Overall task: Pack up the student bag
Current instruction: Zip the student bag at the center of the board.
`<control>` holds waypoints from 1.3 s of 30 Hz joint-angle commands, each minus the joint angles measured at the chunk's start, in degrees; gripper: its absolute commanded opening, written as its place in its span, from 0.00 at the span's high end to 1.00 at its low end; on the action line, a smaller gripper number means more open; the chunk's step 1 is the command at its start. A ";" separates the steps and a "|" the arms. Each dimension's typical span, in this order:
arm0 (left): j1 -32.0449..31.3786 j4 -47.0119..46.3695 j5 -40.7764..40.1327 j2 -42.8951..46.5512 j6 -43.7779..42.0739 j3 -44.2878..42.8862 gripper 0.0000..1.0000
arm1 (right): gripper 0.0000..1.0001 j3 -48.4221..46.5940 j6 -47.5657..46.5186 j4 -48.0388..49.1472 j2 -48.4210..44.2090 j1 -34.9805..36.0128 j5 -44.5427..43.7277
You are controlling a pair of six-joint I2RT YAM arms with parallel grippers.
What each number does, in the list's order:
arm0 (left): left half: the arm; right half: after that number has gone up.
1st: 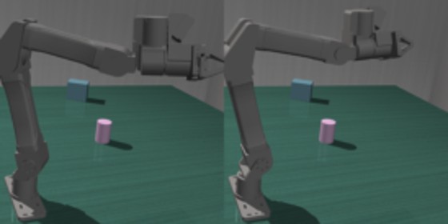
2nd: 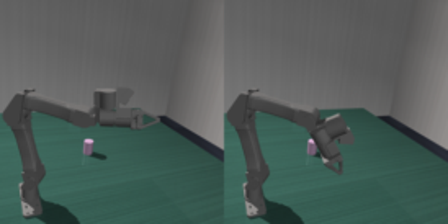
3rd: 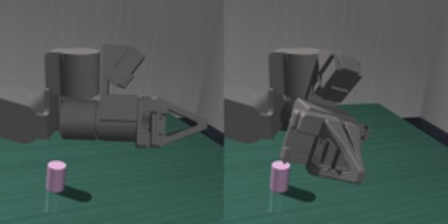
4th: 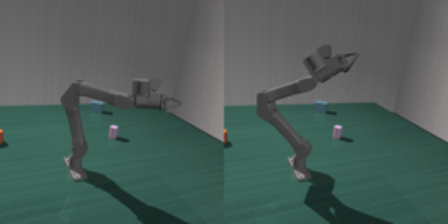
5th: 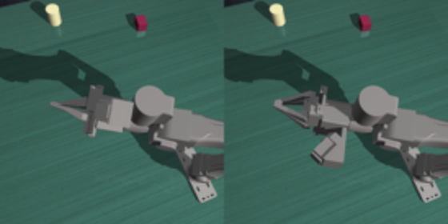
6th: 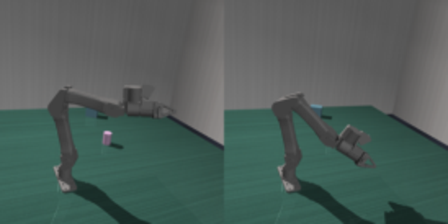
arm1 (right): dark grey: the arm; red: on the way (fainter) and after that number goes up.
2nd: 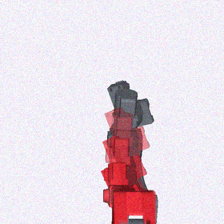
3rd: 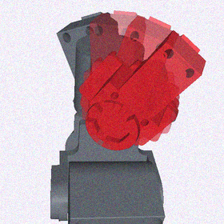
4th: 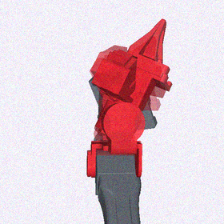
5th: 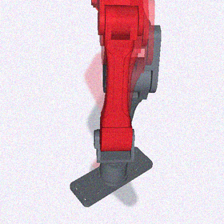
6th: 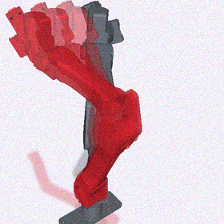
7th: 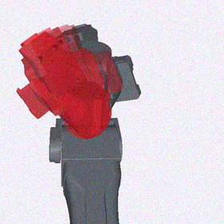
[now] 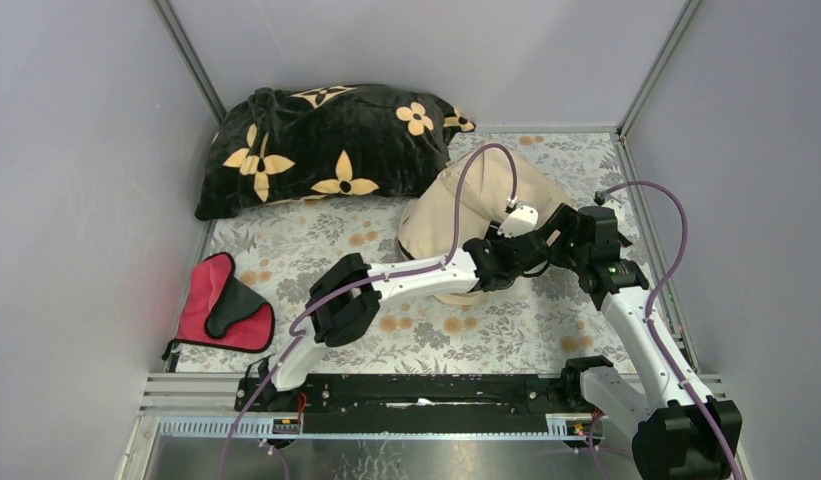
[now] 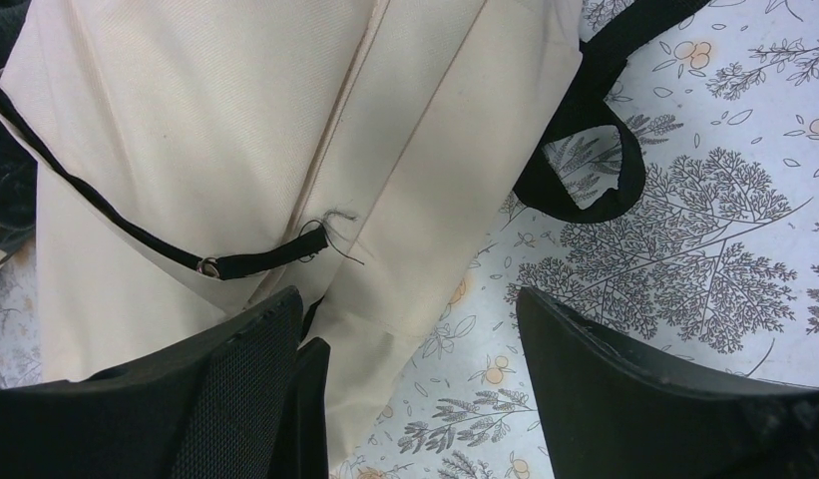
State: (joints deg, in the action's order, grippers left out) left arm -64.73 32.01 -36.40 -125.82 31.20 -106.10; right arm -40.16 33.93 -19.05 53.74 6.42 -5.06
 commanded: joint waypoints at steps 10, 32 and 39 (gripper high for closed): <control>-0.58 -0.85 -9.10 1.57 -2.16 -1.70 0.53 | 0.14 -0.36 -0.01 1.12 0.41 -0.27 0.99; 3.03 -2.41 0.20 6.27 3.24 3.94 1.00 | 0.16 -0.35 0.04 2.00 1.08 -0.28 1.97; 3.01 -12.30 11.56 17.76 2.37 17.68 1.00 | 0.16 -0.26 0.48 0.99 1.92 -0.32 7.06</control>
State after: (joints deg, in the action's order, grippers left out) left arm -62.17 28.69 -31.55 -115.20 33.67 -93.89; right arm -40.07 33.93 -19.00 55.20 6.35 -2.72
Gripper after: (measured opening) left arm 0.008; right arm 0.847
